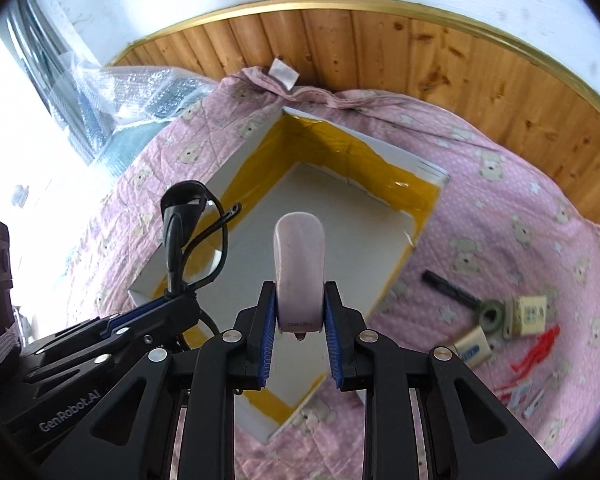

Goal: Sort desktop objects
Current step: 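Open both grippers to drop the glasses and pink cylinder into the box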

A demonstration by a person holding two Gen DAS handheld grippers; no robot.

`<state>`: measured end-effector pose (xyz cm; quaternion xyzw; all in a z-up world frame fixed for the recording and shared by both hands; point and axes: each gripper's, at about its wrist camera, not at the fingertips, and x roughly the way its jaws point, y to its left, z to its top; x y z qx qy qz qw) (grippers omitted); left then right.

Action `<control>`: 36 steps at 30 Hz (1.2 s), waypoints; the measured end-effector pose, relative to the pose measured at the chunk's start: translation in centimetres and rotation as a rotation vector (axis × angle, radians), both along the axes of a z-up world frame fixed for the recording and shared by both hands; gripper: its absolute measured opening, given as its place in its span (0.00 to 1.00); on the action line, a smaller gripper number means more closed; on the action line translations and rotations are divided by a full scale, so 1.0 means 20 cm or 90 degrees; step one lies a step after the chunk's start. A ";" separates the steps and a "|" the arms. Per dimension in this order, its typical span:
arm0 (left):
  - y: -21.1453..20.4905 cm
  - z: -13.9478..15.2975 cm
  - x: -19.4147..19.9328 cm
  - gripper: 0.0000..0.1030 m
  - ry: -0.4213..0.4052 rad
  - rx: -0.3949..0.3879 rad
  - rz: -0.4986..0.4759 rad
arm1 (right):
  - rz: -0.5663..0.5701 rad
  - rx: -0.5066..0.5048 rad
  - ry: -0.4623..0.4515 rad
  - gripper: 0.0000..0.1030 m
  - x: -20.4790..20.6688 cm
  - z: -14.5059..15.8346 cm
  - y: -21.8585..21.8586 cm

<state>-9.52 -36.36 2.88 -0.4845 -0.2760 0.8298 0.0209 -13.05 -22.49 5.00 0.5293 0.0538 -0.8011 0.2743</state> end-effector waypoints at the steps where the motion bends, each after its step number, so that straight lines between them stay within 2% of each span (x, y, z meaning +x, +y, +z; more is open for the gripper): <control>1: -0.01 -0.01 -0.01 0.16 -0.004 0.000 0.004 | 0.004 0.001 -0.001 0.23 -0.01 -0.01 -0.02; 6: -0.06 -0.09 -0.12 0.16 -0.023 -0.009 0.015 | 0.041 -0.003 0.009 0.25 -0.10 -0.06 -0.12; 7: -0.06 -0.12 -0.15 0.20 -0.028 -0.006 0.012 | 0.038 -0.004 0.016 0.35 -0.12 -0.07 -0.13; 8: -0.08 -0.17 -0.18 0.29 -0.046 -0.003 0.020 | 0.029 -0.006 0.022 0.43 -0.13 -0.08 -0.12; 9: -0.10 -0.20 -0.19 0.35 -0.061 0.004 0.032 | 0.017 -0.009 0.019 0.48 -0.15 -0.09 -0.11; 10: -0.13 -0.23 -0.19 0.40 -0.072 0.016 0.044 | 0.016 -0.014 0.008 0.48 -0.16 -0.10 -0.10; 15: -0.15 -0.27 -0.15 0.40 -0.080 0.020 0.053 | 0.009 -0.030 -0.035 0.48 -0.13 -0.14 -0.02; 20: -0.09 -0.27 -0.11 0.40 -0.087 0.024 0.027 | 0.011 -0.041 -0.054 0.48 -0.06 -0.15 0.02; 26: -0.02 -0.23 -0.05 0.40 -0.096 0.000 0.016 | 0.015 -0.047 -0.059 0.47 0.02 -0.12 0.05; 36: 0.02 -0.12 0.08 0.42 -0.088 -0.032 -0.003 | 0.015 -0.048 -0.036 0.47 0.17 -0.03 0.11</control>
